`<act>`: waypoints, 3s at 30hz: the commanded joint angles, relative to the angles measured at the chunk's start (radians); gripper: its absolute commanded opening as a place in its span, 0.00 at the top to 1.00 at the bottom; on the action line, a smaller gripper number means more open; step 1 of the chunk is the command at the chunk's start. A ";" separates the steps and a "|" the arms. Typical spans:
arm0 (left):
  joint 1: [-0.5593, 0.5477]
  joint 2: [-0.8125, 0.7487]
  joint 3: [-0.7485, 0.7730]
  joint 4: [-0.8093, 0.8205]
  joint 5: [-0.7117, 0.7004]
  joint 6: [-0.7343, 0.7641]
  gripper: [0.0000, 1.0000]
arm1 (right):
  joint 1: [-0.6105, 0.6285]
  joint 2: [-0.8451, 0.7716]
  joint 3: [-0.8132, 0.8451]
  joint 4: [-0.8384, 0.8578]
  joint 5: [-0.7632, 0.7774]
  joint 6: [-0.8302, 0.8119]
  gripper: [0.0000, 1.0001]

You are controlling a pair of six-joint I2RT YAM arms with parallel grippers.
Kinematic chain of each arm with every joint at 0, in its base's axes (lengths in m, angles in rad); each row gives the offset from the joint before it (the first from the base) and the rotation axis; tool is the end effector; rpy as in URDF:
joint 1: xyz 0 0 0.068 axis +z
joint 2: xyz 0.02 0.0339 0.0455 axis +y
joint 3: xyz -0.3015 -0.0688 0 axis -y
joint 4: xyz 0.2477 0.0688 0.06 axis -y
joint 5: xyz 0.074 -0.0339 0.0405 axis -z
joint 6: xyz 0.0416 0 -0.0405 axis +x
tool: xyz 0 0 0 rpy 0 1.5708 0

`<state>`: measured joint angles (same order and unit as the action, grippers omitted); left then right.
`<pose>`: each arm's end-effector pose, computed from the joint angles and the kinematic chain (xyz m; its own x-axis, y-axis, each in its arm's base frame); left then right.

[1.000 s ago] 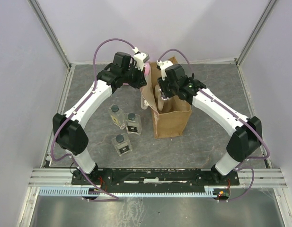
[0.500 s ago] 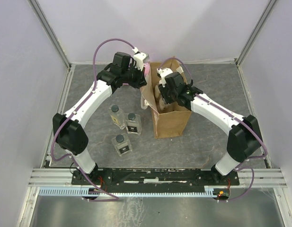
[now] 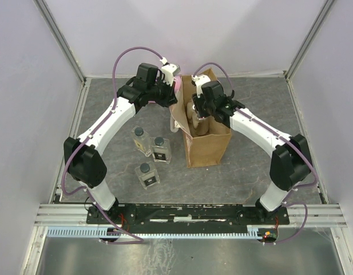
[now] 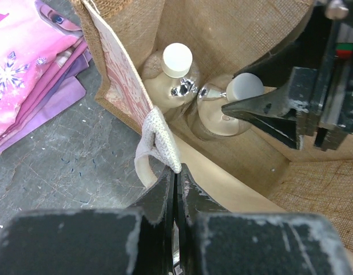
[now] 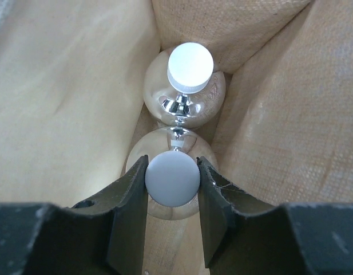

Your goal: Place the personal care products into the canvas bag

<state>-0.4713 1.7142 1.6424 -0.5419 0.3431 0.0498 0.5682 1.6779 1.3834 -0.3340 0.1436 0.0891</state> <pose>0.3563 -0.1973 0.3888 -0.4790 0.2967 -0.8262 0.6973 0.7003 -0.1528 0.3402 0.2101 0.3311 -0.5323 -0.2354 -0.8132 -0.3892 0.9211 -0.0118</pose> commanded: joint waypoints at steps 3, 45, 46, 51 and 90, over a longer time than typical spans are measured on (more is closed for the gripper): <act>0.004 -0.024 0.017 0.066 0.014 0.019 0.97 | -0.027 0.026 0.127 0.191 -0.017 -0.031 1.00; 0.008 0.027 0.053 0.060 0.024 -0.001 0.97 | 0.051 -0.220 0.228 -0.177 -0.148 -0.119 0.16; 0.008 0.029 0.053 0.057 0.023 -0.004 0.97 | 0.069 -0.244 0.209 -0.171 -0.165 -0.122 0.15; 0.010 0.033 0.057 0.040 0.008 -0.018 0.97 | 0.162 -0.367 0.083 -0.109 -0.253 -0.135 0.17; 0.085 0.089 0.119 -0.009 0.109 0.016 0.97 | 0.341 -0.219 0.072 -0.023 -0.461 -0.365 0.14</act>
<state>-0.3920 1.8011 1.7195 -0.5671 0.4229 0.0486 0.9035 1.4185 1.4101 -0.3302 -0.2867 -0.2386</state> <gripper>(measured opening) 0.050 0.853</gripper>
